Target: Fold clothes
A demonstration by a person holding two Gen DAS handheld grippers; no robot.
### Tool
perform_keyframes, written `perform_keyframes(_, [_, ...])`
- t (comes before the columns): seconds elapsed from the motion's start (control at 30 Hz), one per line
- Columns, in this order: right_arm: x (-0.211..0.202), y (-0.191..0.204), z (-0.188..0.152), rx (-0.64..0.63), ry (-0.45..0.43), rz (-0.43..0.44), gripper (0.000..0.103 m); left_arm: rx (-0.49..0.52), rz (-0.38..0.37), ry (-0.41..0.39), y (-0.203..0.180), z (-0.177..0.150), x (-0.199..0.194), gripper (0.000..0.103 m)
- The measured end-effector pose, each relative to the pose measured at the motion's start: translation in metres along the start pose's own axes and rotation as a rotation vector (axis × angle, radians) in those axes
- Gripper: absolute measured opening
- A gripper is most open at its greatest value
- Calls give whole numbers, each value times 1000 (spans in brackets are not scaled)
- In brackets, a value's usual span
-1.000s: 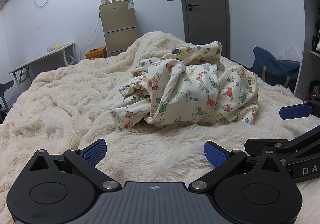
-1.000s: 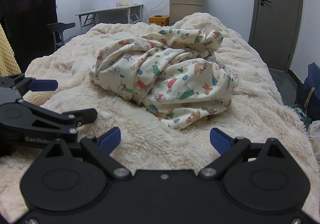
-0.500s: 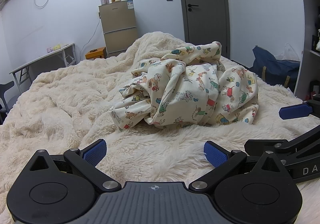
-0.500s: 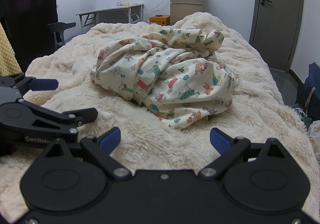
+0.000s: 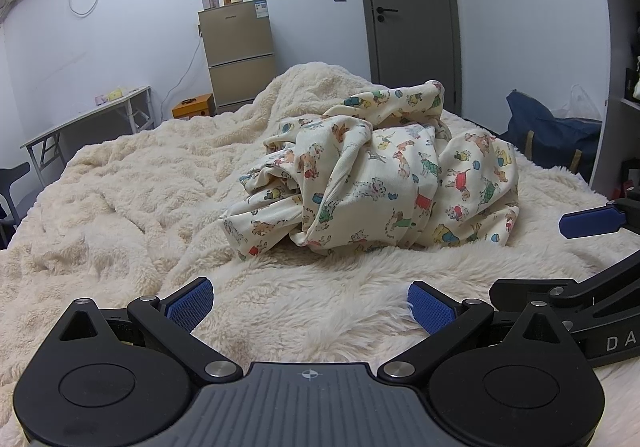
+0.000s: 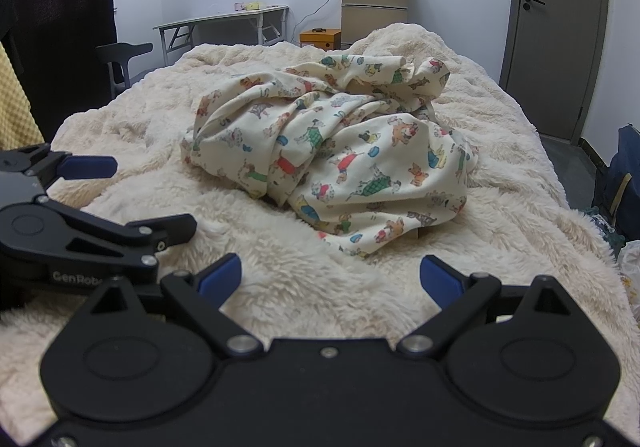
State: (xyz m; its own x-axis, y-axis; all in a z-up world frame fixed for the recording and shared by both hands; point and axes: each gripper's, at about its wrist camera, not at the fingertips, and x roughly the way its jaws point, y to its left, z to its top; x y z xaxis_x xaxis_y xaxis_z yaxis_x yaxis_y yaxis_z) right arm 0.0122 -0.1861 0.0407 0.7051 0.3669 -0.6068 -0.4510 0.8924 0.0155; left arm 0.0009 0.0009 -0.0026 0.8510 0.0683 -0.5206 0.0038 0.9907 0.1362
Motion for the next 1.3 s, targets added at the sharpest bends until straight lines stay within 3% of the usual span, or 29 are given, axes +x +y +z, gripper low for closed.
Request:
perform_keyframes(1.1, [-1, 1, 0, 0, 0, 1, 96, -1, 3, 3, -1, 0, 2, 103])
perform_keyframes(1.3, [0, -1, 2, -1, 3, 11, 96, -8, -51, 12, 7, 5, 6, 103])
